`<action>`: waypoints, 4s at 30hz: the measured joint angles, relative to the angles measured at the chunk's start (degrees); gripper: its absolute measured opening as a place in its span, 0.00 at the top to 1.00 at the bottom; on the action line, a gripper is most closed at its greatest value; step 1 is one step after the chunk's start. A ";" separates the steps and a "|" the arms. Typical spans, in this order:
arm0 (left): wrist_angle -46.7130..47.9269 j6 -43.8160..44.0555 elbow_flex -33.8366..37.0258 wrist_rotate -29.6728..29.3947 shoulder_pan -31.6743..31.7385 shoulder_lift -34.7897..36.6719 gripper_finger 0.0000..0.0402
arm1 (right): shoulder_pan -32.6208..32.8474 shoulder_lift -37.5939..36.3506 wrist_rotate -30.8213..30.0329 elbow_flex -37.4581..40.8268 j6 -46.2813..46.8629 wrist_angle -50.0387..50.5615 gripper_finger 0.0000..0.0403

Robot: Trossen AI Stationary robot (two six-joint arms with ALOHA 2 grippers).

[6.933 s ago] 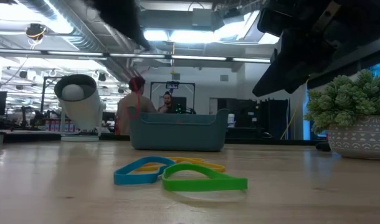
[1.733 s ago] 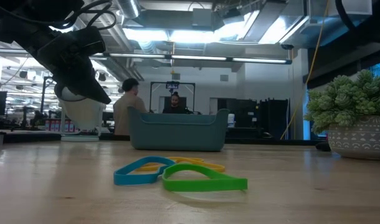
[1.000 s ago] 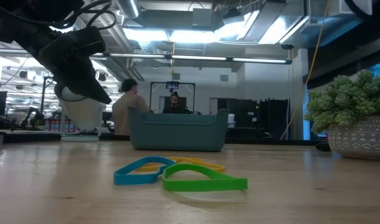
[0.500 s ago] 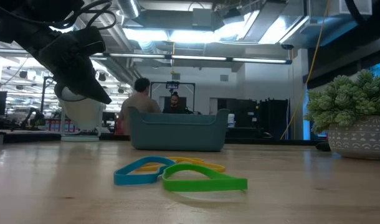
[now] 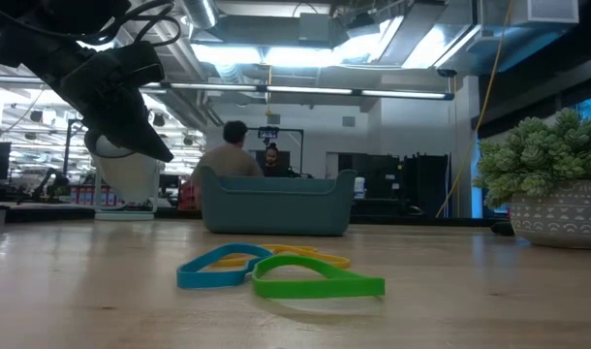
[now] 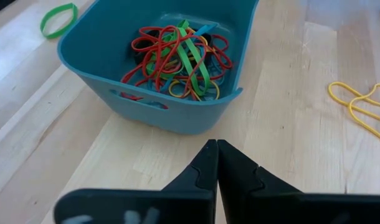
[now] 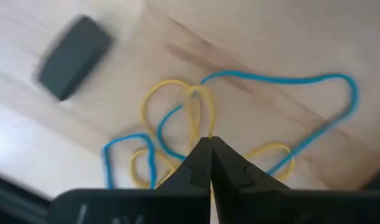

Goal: Pick and place rubber bands into bin

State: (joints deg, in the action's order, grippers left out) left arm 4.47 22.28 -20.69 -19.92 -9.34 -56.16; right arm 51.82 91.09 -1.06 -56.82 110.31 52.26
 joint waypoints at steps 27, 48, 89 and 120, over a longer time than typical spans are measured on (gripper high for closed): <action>-0.09 -0.55 0.00 -0.09 0.00 0.00 0.99 | -3.42 -0.26 -27.11 -28.74 -8.00 37.38 1.00; -0.46 -1.57 0.00 -0.25 0.00 0.00 1.00 | -40.96 -0.26 -25.79 -28.72 -79.75 -2.33 1.00; -4.62 1.03 2.86 -0.52 0.00 0.02 0.98 | -57.23 19.76 -9.35 -28.65 -93.87 -8.30 0.62; 9.20 0.58 -7.74 5.03 -8.03 -4.69 1.00 | -36.17 2.34 -10.42 4.70 -94.19 -55.73 0.97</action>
State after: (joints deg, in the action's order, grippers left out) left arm 13.67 22.87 -28.43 -14.89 -17.37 -60.85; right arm 15.65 93.43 -11.49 -52.12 16.13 -3.47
